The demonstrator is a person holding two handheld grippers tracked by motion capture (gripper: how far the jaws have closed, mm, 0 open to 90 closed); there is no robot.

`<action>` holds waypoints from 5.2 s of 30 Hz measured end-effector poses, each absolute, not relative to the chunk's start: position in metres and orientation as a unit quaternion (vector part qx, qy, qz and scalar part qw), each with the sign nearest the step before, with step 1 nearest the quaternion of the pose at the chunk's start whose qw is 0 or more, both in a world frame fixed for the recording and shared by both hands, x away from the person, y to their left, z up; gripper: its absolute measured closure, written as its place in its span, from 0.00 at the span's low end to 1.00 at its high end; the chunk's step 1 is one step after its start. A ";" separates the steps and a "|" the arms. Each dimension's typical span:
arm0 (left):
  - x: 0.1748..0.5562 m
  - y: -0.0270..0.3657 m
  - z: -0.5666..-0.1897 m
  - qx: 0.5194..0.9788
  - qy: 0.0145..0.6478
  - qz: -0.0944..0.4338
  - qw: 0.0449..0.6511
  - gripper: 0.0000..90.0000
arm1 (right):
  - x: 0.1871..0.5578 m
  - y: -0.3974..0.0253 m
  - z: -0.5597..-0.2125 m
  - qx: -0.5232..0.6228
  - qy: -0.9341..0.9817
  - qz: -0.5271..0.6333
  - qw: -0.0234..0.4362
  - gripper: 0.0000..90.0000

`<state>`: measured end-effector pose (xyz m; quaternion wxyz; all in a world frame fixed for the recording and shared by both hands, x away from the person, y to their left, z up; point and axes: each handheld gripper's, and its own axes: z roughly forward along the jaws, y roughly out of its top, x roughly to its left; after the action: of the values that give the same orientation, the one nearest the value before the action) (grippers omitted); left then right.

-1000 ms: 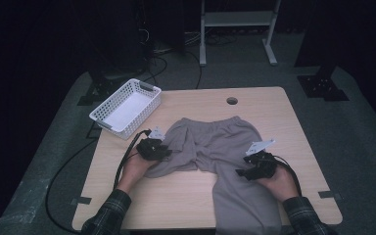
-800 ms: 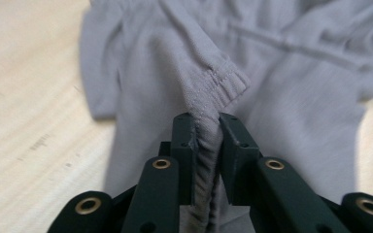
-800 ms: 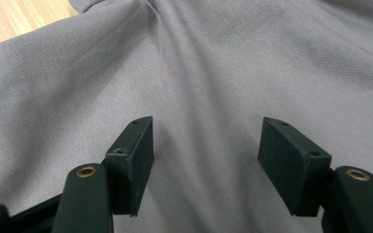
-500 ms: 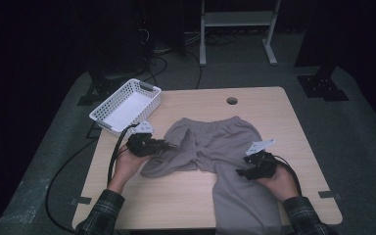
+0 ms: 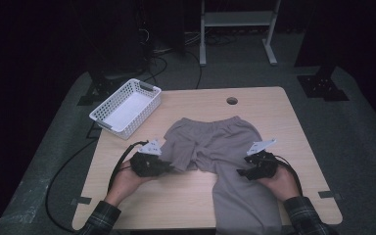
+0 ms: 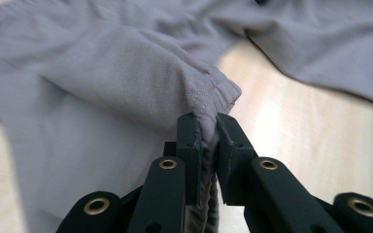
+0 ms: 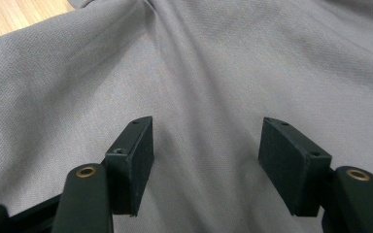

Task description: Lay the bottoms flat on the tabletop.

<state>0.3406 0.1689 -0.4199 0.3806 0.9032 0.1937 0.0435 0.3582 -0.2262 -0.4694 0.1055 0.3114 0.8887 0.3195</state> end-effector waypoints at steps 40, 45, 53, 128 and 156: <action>0.366 0.146 -0.450 0.916 0.185 0.041 0.352 0.64 | 0.358 -0.226 -0.470 0.313 0.887 0.323 0.108 0.40; 0.365 0.143 -0.448 0.921 0.175 0.045 0.347 0.96 | 0.358 -0.226 -0.470 0.312 0.887 0.322 0.107 0.40; 0.340 0.151 -0.422 0.917 0.152 0.035 0.368 0.98 | 0.358 -0.226 -0.470 0.312 0.887 0.322 0.108 0.40; 0.338 0.204 -0.447 0.880 0.288 0.161 0.341 0.48 | 0.295 -0.048 -0.453 0.087 0.928 0.363 0.012 0.67; 0.329 0.202 -0.445 0.879 0.284 0.170 0.344 0.47 | 0.220 -0.033 -0.455 -0.073 0.943 0.316 -0.072 0.78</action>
<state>0.3290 0.2018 -0.4454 0.3435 0.8790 0.2838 0.1699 0.2203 -0.0327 -0.4551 -0.0721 -0.0729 0.9433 0.3156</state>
